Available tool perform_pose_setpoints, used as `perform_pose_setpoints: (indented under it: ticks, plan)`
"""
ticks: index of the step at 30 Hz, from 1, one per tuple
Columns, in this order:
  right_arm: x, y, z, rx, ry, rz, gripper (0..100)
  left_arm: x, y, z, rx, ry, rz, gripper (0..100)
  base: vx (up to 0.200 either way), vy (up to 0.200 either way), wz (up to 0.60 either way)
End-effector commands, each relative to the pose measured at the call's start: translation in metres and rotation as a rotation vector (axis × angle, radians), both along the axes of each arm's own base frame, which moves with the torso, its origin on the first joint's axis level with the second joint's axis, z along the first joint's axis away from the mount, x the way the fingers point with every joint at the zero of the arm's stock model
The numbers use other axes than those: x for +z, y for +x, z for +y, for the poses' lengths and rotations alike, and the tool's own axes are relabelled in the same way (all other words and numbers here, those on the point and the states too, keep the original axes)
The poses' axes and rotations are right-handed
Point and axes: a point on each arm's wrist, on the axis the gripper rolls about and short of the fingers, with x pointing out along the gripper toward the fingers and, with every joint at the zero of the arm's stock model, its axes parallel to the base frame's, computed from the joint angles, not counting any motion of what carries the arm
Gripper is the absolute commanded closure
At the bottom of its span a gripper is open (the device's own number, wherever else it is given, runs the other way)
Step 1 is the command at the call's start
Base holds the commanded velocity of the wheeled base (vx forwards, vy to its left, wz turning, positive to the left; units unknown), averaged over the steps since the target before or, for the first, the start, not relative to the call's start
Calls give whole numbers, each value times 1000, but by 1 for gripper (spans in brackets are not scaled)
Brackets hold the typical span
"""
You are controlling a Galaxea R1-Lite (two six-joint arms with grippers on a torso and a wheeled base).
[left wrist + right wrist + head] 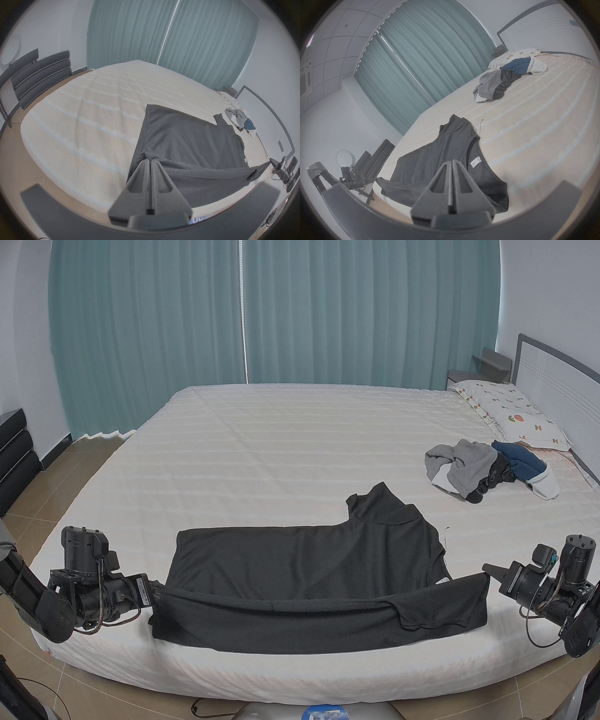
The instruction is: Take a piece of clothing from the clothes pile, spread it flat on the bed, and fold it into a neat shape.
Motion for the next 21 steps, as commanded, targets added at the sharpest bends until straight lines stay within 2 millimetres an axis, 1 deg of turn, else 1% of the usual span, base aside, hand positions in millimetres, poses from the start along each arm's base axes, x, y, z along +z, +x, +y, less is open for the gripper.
perform_pose_setpoints:
  ticks: [1,4,7,11,14,18,21]
  plan:
    - [4,-8,0,-1,-1,-10,100,4,-8,-1,-17,11,-7,100,0,0,0]
    - [3,-11,1,4,-1,-4,100,5,-13,-1,-38,39,21,100,0,0,0]
    - [4,-10,0,4,0,-7,100,8,-13,0,-35,40,27,100,0,0,0]
    - [2,-4,-1,-4,0,-2,100,12,-6,0,-24,32,11,100,0,0,0]
    - [-1,0,-1,-7,-1,7,100,7,-2,0,-19,34,25,100,0,0,0]
    - [-11,15,-2,-16,-2,30,100,-6,5,-1,-22,32,72,100,0,0,0]
    - [-14,19,-1,-12,-2,41,100,-11,9,-2,-17,25,90,100,0,0,0]
